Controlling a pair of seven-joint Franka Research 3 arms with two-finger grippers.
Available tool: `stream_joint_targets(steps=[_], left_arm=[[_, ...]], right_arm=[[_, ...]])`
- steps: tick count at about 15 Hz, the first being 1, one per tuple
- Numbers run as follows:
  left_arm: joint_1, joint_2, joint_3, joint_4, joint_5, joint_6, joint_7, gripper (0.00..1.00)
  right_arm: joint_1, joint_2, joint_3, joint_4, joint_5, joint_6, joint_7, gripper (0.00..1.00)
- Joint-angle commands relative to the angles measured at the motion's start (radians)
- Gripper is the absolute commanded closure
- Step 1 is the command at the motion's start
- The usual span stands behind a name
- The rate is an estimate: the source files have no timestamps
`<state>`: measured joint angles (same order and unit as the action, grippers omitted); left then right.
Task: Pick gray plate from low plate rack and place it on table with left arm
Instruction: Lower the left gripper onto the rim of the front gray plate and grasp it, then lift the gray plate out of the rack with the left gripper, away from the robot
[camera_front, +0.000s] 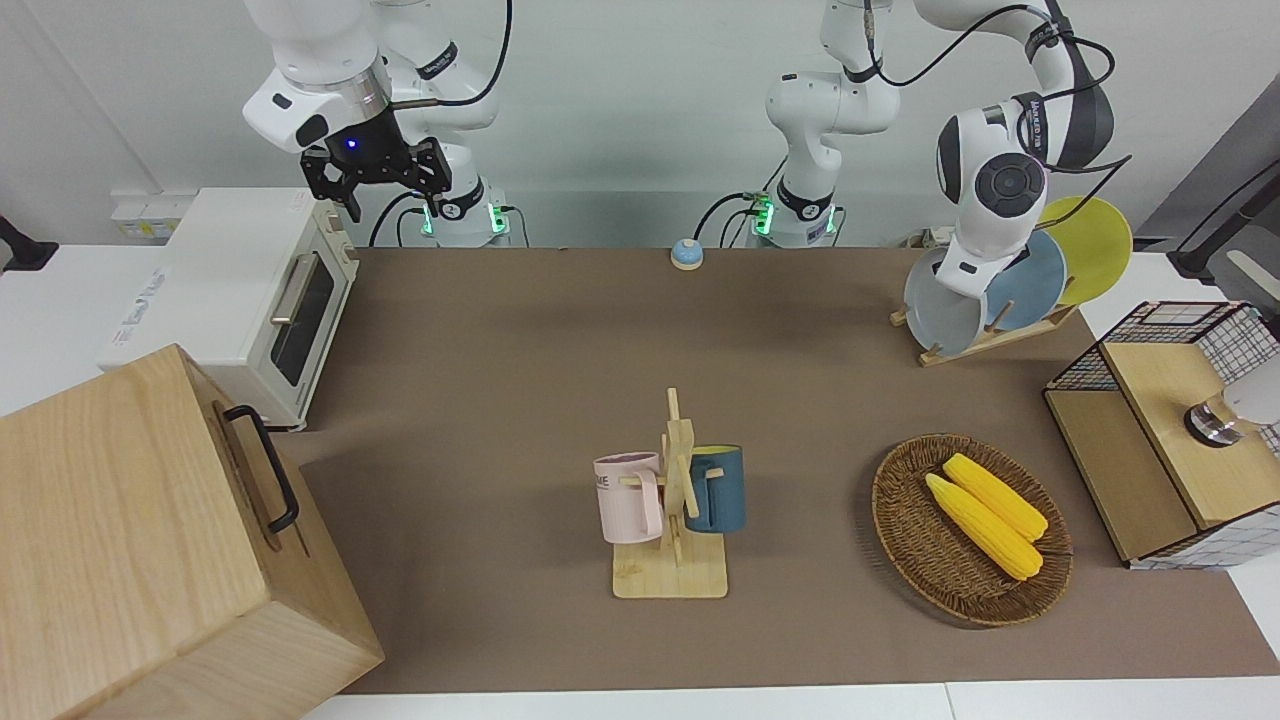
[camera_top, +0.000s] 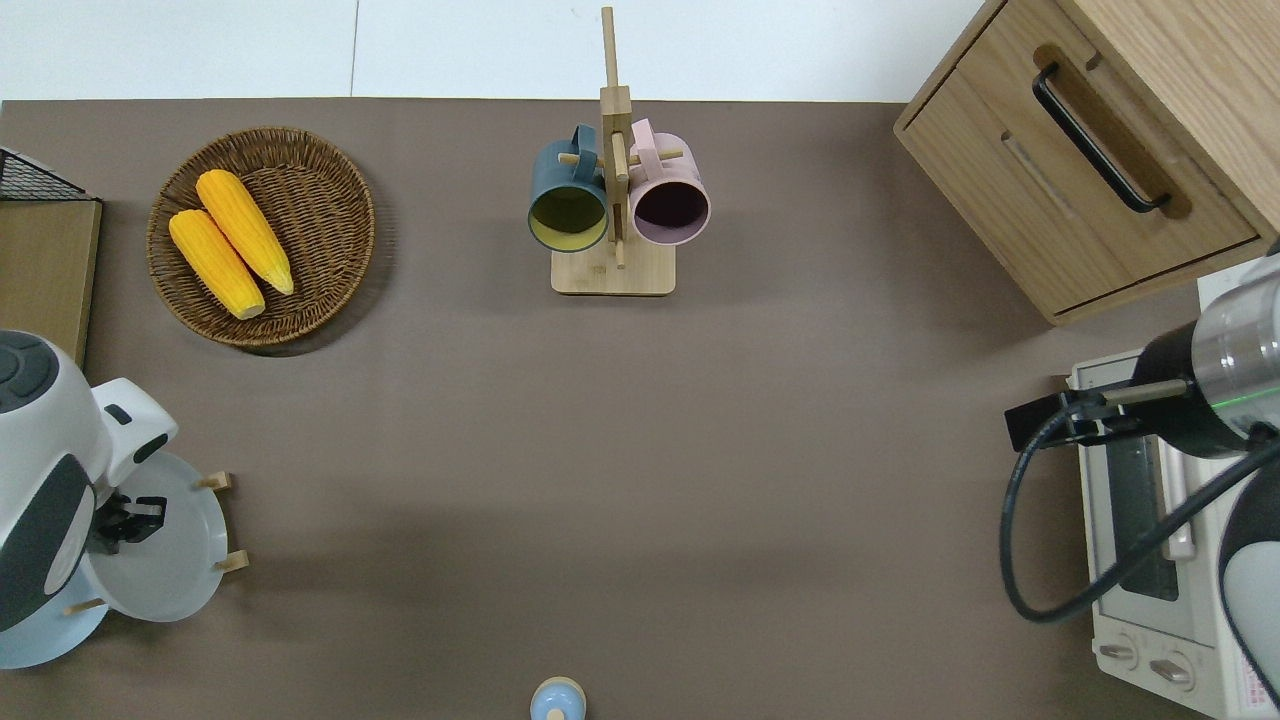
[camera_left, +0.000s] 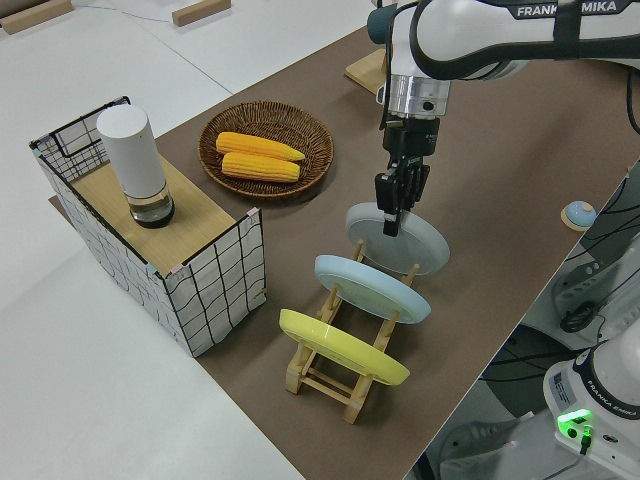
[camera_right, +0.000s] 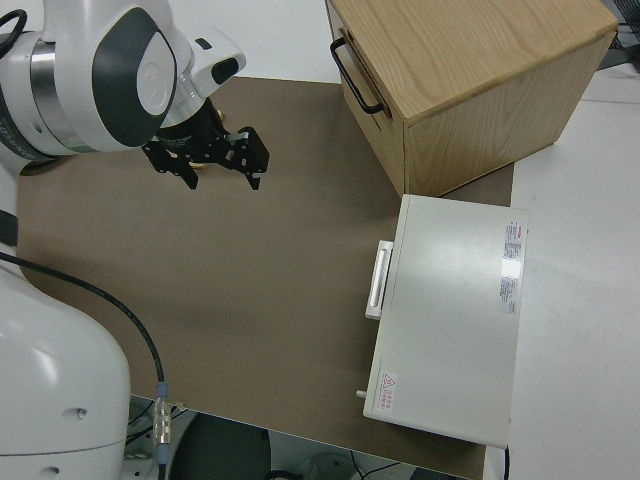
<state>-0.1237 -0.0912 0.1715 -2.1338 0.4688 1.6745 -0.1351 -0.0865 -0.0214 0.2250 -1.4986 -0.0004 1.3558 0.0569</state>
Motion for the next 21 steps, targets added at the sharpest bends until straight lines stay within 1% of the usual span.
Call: stream_joint_targets(steps=[1, 5, 10, 12, 13, 15, 18, 20, 21], left_arm=[[-0.002, -0.001, 0.005, -0.014, 0.014, 0.017, -0.012, 1.00], [-0.007, -0.008, 0.005, 0.040, 0.016, -0.027, 0.000, 1.00], [-0.016, -0.015, -0.015, 0.170, 0.017, -0.172, 0.002, 1.00], [-0.016, -0.015, -0.026, 0.215, -0.016, -0.211, 0.026, 1.00], [-0.016, -0.021, -0.033, 0.230, -0.071, -0.216, 0.025, 1.00], [-0.014, -0.024, -0.033, 0.251, -0.160, -0.232, 0.026, 1.00], [-0.014, -0.031, -0.036, 0.252, -0.316, -0.237, 0.005, 1.00], [-0.014, -0.031, -0.043, 0.247, -0.402, -0.248, -0.021, 1.00], [-0.014, -0.028, -0.047, 0.238, -0.489, -0.246, -0.029, 1.00]], right_arm=[[-0.013, -0.005, 0.007, 0.006, 0.003, -0.015, -0.003, 0.013], [-0.015, -0.005, 0.007, 0.006, 0.003, -0.015, -0.003, 0.011], [-0.015, -0.005, 0.007, 0.006, 0.003, -0.015, -0.003, 0.011], [-0.015, -0.005, 0.007, 0.006, 0.003, -0.015, -0.003, 0.011], [-0.015, -0.005, 0.007, 0.006, 0.003, -0.015, -0.003, 0.011], [-0.015, -0.005, 0.007, 0.006, 0.003, -0.015, -0.003, 0.013], [-0.013, -0.005, 0.007, 0.006, 0.003, -0.015, -0.003, 0.011], [-0.015, -0.005, 0.007, 0.006, 0.003, -0.015, -0.003, 0.011], [-0.015, -0.005, 0.007, 0.006, 0.003, -0.015, -0.003, 0.011]])
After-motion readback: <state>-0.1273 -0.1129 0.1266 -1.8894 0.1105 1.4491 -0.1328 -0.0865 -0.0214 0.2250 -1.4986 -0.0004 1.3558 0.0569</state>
